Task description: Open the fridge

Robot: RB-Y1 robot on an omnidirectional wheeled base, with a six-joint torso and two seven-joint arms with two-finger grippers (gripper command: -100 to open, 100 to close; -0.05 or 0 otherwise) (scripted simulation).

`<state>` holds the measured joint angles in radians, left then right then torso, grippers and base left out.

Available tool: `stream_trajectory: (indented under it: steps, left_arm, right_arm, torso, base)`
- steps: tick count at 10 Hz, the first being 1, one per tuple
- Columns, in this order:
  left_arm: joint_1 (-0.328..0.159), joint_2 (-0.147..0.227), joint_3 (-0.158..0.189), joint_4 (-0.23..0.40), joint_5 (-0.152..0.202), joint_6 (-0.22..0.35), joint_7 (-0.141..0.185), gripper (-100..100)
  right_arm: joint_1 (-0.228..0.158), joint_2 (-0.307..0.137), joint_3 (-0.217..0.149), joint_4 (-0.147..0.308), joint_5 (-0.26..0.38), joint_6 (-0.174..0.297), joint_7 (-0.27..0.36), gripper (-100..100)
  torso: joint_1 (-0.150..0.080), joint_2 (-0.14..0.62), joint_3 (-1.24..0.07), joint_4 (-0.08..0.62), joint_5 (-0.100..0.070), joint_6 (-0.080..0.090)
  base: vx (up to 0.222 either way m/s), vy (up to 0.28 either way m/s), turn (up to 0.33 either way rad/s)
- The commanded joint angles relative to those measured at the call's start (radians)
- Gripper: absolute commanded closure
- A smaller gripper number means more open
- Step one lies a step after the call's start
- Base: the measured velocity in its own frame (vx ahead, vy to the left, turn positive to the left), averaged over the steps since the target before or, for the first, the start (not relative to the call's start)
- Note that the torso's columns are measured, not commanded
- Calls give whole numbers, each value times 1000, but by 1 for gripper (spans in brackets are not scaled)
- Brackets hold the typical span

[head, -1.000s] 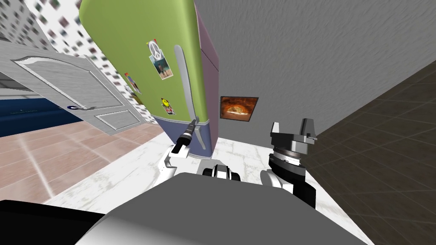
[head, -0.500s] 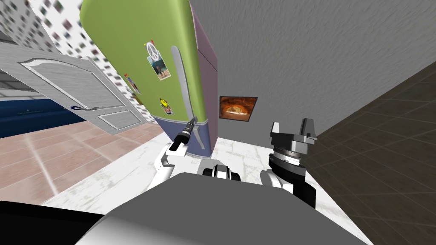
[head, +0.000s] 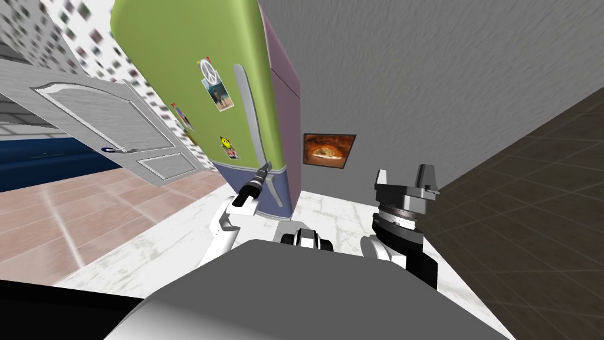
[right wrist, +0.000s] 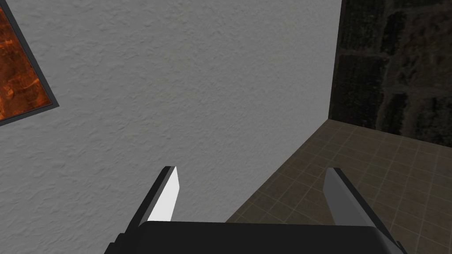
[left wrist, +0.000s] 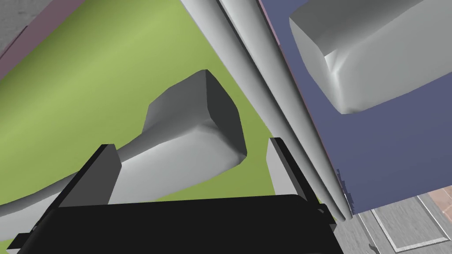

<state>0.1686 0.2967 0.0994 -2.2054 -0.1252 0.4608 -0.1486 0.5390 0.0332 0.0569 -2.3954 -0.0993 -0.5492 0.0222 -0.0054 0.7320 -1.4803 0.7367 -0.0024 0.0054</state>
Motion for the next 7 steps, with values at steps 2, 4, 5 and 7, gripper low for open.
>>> stream_trajectory:
  steps: [2, 4, 5, 7]
  left_arm:
    - [-5, 10, 1, -15, 1, 39, -1, -100]
    - [-44, 17, 36, 41, -9, 36, 0, -100]
    - [-82, 23, 71, 80, -19, 29, 1, -100]
    - [-121, 30, 106, 124, -30, 22, 2, -100]
  right_arm:
    - [0, 0, 0, 0, 0, 0, 0, 0]
    - [0, 0, 0, 0, 0, 0, 0, 0]
    - [0, 0, 0, 0, 0, 0, 0, 0]
    - [0, 0, 0, 0, 0, 0, 0, 0]
  torso:
    - [5, 4, 3, 1, 2, -5]
    - [8, 10, 6, 2, 3, -4]
    - [8, 10, 7, 3, 3, -6]
    - [5, 8, 5, 2, 2, -6]
  base:
    - [8, -25, -3]
    - [-68, 16, -240]
    - [-121, 9, -186]
    - [-112, 4, -194]
